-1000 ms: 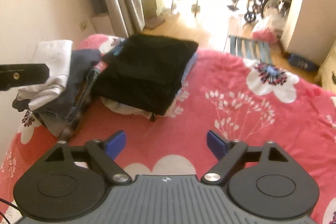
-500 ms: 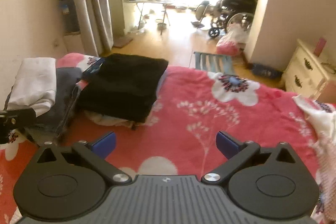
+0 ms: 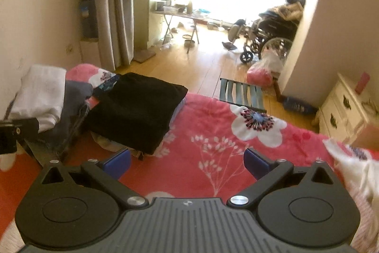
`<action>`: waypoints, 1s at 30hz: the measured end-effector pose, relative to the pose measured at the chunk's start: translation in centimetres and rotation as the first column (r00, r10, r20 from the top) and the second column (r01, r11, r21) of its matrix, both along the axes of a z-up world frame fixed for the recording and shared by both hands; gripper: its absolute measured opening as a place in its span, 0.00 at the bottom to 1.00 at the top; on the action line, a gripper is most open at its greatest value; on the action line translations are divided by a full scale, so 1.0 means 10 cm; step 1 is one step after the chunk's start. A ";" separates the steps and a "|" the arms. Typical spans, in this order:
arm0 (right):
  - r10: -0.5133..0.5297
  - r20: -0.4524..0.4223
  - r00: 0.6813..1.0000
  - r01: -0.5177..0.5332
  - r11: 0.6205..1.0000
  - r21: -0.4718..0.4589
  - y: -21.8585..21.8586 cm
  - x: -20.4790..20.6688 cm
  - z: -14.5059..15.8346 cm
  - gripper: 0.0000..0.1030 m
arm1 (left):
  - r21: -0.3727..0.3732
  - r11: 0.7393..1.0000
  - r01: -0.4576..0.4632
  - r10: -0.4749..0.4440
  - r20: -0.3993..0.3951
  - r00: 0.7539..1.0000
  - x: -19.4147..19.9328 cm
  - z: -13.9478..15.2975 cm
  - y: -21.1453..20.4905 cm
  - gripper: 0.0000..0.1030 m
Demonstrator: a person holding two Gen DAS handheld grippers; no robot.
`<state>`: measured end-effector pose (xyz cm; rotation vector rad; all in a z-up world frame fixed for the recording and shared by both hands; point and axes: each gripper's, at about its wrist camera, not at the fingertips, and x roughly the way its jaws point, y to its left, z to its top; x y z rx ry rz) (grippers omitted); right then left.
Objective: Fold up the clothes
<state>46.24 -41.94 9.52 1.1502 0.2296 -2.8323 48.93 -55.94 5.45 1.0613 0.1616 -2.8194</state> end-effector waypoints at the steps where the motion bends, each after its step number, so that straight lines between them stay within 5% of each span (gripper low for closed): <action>1: 0.014 0.004 1.000 -0.014 1.000 0.011 -0.01 0.00 -0.02 1.00 | 0.000 1.000 0.000 0.000 -0.001 1.000 0.01 0.00 0.01 1.00; 8: 0.023 0.096 0.995 -0.031 0.996 0.082 -0.14 -0.05 -0.12 1.00 | 0.011 1.000 -0.005 0.005 0.017 1.000 -0.01 0.01 0.01 1.00; 17: -0.055 0.134 0.989 0.048 0.997 0.054 -0.28 -0.08 -0.17 1.00 | -0.095 0.995 0.022 -0.013 0.094 0.995 -0.02 -0.09 0.05 1.00; 23: -0.093 0.191 0.977 0.084 0.995 0.056 -0.34 -0.09 -0.25 1.00 | -0.044 0.999 -0.021 0.029 0.188 0.982 -0.08 -0.20 -0.06 1.00; 30: -0.140 0.208 0.968 0.130 0.990 0.059 -0.34 -0.10 -0.26 1.00 | -0.017 1.000 -0.021 0.024 0.210 0.977 -0.06 -0.26 -0.04 1.00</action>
